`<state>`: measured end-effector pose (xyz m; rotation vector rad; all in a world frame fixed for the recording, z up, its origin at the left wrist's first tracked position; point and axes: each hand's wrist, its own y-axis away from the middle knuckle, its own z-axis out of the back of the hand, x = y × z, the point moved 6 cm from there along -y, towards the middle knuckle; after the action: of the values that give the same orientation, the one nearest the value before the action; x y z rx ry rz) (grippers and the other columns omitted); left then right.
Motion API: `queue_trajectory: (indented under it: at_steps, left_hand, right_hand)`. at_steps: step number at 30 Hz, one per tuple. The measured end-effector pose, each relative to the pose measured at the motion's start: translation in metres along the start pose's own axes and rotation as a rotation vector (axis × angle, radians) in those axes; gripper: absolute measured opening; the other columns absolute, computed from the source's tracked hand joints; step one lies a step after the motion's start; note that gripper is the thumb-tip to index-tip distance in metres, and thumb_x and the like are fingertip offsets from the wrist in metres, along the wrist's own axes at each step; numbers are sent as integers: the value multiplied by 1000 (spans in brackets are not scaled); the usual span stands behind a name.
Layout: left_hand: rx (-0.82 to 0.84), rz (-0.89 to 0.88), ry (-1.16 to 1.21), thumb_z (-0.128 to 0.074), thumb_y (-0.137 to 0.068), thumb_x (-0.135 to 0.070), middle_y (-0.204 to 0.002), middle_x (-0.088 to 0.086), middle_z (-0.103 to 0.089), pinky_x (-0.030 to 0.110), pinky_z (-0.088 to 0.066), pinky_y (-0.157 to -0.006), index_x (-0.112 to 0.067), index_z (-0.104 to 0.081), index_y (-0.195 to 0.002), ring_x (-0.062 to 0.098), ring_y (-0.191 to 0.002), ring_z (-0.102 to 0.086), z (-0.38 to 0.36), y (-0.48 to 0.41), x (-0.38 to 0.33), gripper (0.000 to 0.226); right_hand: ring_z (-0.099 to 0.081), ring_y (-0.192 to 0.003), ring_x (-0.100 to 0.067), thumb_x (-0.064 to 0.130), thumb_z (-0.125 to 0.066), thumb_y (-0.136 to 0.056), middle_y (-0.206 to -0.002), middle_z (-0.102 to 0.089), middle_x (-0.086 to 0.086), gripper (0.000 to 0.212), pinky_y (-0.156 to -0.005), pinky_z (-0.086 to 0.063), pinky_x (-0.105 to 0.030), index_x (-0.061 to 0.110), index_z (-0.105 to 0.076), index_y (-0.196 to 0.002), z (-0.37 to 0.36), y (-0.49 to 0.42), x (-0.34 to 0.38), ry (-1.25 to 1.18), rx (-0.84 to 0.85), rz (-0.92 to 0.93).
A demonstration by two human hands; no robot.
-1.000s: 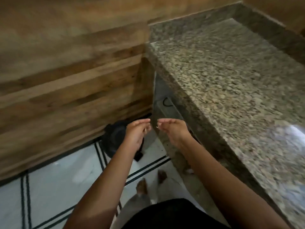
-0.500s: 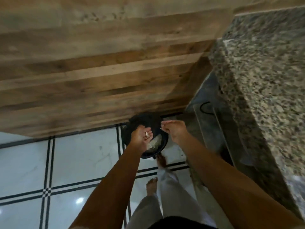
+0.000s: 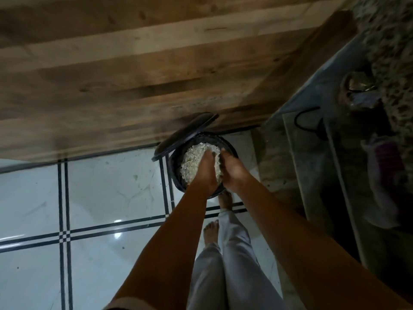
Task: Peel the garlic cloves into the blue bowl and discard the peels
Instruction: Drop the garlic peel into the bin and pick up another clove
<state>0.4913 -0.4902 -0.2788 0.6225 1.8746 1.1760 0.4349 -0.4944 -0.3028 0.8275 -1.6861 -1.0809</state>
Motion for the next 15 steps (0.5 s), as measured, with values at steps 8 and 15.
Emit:
queue_trajectory:
  at_steps: [8,15]
  left_hand:
    - [93,-154,-349,-30,-102,-39,-136,4,-51,34,-36,-103,-14,-51,-128,19,-121,-49,-12,64,-37,41]
    - [344,-377,-348,-42,-98,-17,-103,2,-61,28,-42,-81,-8,-53,-125,17,-96,-57,-106,191,-33,30]
  right_hand:
    - [-44,-129,-25,22,-36,-101,-138,-49,-11,39,-104,-37,-34,4,-42,-136,-9,99,51,-316,96,311]
    - [-63,-75,-18,16,-49,-97,-84,-65,-5,16,-74,-52,-30,6,-61,-100,82,248,77,-419,-64,659]
